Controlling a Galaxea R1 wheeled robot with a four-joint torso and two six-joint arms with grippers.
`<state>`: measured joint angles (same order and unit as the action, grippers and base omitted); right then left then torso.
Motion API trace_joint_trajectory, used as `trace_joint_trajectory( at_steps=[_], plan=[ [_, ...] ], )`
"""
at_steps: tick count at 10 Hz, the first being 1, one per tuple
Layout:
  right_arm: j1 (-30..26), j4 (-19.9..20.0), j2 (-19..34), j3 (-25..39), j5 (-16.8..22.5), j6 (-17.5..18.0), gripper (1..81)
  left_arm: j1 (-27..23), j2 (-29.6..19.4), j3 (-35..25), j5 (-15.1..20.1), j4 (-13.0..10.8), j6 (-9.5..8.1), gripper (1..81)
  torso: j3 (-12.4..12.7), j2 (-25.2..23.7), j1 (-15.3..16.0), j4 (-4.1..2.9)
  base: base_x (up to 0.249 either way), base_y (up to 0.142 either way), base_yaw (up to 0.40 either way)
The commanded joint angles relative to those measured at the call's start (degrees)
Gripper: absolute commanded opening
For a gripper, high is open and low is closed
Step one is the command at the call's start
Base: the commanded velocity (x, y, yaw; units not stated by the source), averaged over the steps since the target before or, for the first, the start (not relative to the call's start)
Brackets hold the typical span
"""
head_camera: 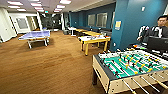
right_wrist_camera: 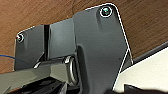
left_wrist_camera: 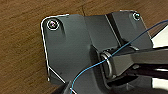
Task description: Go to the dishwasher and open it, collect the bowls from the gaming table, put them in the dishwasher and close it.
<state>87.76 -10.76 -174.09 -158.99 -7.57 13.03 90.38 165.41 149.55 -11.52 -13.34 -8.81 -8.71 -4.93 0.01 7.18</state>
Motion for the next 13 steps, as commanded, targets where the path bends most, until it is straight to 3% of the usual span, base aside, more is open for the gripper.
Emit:
trace_joint_trajectory(
  at_steps=[1,6,13],
  plan=[
    [-2.63,0.13,0.21,0.01,2.47,-0.29,81.1,-1.83,-0.61,-0.05,2.73,-0.37,0.2,81.1,0.0,0.0,0.0,0.0,0.156,0.0,0.0],
    [-2.54,0.13,0.21,0.01,2.47,-0.29,81.1,-1.83,-0.61,-0.14,2.73,-0.29,0.29,81.1,0.02,-0.04,-0.01,0.0,0.152,0.0,0.0],
    [-2.54,0.13,0.21,0.18,2.47,-0.29,81.1,-1.74,-0.69,-0.05,2.73,-0.29,0.29,81.1,0.0,-0.02,-0.01,0.0,0.137,0.071,0.0]
  ],
)
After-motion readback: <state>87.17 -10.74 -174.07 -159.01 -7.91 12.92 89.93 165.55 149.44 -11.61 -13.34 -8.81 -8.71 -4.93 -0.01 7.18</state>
